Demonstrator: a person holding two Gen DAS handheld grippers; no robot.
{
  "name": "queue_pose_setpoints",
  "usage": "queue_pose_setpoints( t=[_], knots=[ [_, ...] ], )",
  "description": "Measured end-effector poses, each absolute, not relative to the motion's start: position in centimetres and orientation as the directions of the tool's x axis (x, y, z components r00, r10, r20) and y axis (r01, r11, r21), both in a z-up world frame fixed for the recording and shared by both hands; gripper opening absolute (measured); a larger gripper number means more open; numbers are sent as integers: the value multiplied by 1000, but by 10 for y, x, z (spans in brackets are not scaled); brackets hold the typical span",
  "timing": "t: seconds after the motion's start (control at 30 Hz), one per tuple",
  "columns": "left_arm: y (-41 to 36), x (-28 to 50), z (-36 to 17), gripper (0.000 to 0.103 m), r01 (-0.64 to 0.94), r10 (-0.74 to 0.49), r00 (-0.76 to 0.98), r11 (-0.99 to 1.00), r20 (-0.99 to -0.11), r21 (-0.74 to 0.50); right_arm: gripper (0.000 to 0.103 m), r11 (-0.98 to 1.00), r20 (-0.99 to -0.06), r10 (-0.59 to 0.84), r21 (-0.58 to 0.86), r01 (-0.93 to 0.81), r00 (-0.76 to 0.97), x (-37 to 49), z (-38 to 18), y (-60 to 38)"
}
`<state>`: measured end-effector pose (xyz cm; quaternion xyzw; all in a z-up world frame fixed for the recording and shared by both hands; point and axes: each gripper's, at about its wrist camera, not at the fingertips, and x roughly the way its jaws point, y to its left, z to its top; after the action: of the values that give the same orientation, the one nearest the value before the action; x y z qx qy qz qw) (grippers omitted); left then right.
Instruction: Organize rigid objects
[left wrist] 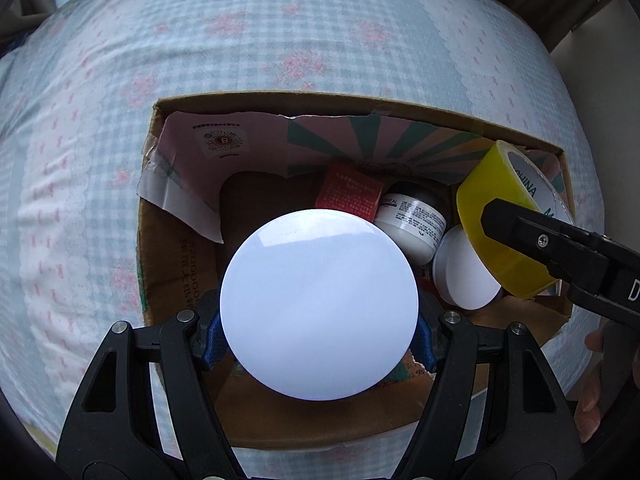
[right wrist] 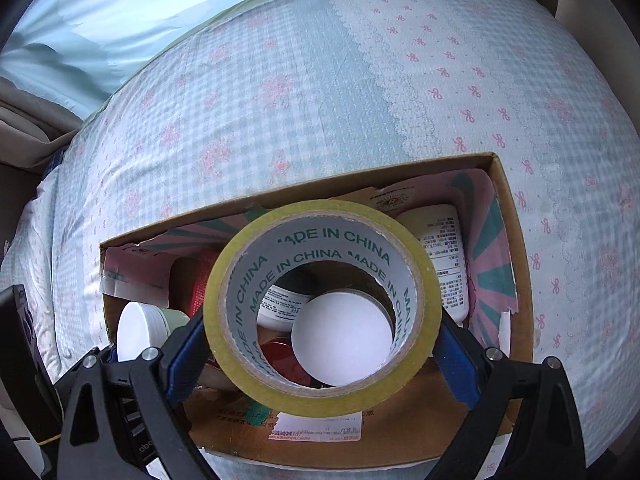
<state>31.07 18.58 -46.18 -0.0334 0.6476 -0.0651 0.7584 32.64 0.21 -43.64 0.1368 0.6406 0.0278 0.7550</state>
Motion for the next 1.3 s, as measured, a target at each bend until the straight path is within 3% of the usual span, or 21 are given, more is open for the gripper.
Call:
queue_pose_setpoints(
  t=[0.13, 0.17, 0.23, 0.27, 0.5, 1.0, 1.3],
  knots=[
    [184, 312, -463, 68, 32, -144, 137, 990, -980, -140, 97, 958, -962, 250, 262, 118, 107, 335, -442, 6],
    [183, 311, -462, 73, 32, -136, 138, 991, -981, -133, 97, 959, -965, 242, 254, 129, 98, 335, -442, 5],
    [184, 310, -456, 102, 25, -133, 154, 991, -979, -131, 98, 966, -976, 204, 214, 143, 82, 338, -442, 6],
    [185, 308, -450, 103, 20, -145, 180, 989, -973, -144, 100, 971, -978, 189, 199, 134, 89, 339, -439, 6],
    [187, 296, -446, 103, 25, -150, 175, 989, -973, -148, 103, 997, -990, 39, 48, 65, 136, 333, -417, 6],
    [187, 277, -412, 103, 30, -120, 209, 993, -971, -117, 103, 995, -976, 94, 101, 26, 194, 300, -398, -1],
    [175, 259, -309, 103, 33, -77, 328, 997, -942, -70, 103, 985, -942, 171, 174, -15, 290, 277, -306, -26]
  ],
)
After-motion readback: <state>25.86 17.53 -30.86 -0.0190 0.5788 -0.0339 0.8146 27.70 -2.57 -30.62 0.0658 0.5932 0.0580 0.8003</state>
